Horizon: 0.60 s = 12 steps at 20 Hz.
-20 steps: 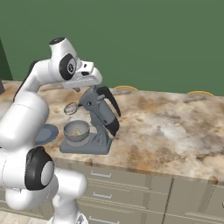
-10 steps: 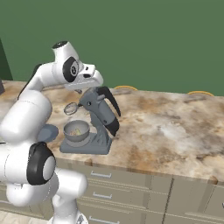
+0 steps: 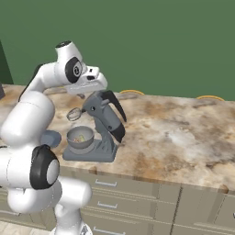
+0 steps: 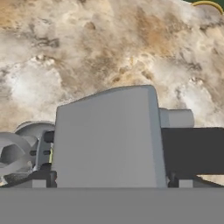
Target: Add butter and sugar cubes to the stand mixer bowl and then turn on the stand mixer to begin making frosting.
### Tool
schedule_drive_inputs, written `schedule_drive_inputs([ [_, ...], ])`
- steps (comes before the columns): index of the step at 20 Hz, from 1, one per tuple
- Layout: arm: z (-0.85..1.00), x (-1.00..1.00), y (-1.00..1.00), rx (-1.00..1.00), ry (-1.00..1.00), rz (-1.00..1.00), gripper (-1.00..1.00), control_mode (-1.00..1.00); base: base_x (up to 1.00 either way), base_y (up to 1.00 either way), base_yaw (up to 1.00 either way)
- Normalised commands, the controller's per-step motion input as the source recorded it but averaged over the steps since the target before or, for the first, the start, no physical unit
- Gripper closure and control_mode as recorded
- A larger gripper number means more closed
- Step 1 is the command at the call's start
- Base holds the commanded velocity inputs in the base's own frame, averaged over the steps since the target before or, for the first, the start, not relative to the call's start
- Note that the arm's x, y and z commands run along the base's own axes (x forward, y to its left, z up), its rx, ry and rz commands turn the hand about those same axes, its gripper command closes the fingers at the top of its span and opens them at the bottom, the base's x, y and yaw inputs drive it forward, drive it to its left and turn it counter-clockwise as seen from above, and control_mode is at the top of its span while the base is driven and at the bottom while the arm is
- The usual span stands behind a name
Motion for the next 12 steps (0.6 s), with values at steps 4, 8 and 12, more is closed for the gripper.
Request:
schedule_drive_inputs([
  [4,-0.68,-0.18,0.44,0.05,0.15,0.05,-1.0,-1.0,0.0,0.0,0.0],
  [8,-0.8,-0.28,0.6,0.01,0.15,0.06,-1.0,-1.0,0.0,0.0,0.0],
  [12,-0.91,-0.37,0.64,0.0,0.13,0.06,-1.0,-1.0,0.0,0.0,0.0],
])
